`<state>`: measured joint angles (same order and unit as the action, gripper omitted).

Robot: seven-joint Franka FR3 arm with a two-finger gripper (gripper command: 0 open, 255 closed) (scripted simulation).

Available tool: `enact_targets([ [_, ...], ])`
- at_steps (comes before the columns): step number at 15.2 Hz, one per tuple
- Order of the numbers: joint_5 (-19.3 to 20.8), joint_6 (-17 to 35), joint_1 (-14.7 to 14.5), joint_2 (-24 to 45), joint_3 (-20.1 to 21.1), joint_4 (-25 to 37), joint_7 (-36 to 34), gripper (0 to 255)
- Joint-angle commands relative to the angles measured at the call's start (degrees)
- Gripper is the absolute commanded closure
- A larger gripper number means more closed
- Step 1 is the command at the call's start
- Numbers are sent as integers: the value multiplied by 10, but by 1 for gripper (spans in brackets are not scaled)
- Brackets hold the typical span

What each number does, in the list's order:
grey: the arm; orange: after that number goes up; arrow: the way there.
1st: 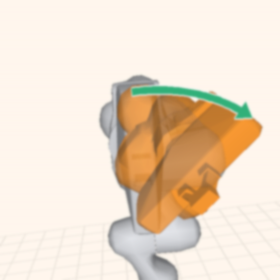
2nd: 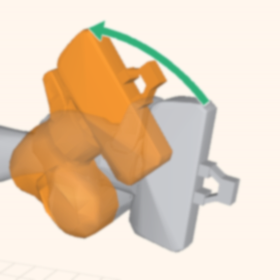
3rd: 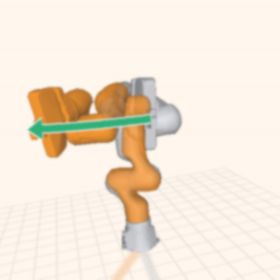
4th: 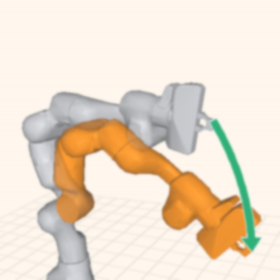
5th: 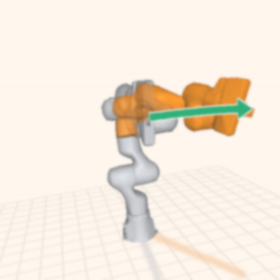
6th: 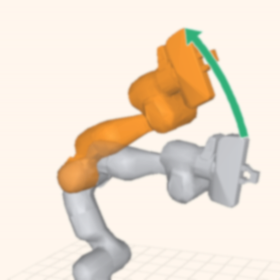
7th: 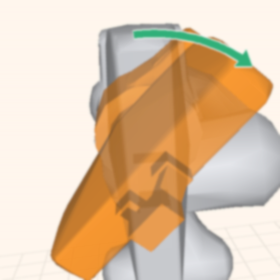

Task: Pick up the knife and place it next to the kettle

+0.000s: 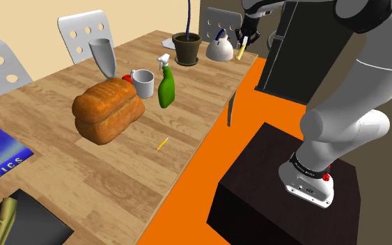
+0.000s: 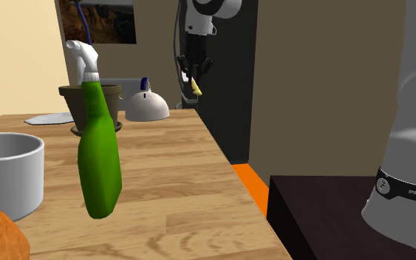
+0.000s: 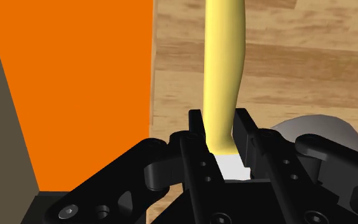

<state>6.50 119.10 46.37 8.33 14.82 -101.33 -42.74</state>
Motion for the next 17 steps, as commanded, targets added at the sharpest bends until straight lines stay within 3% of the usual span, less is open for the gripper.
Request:
enact_targets([
  [1,1,15,0,2,0,-12,-2,255],
  [17,22,127,-2,41,-5,-88,-21,255],
])
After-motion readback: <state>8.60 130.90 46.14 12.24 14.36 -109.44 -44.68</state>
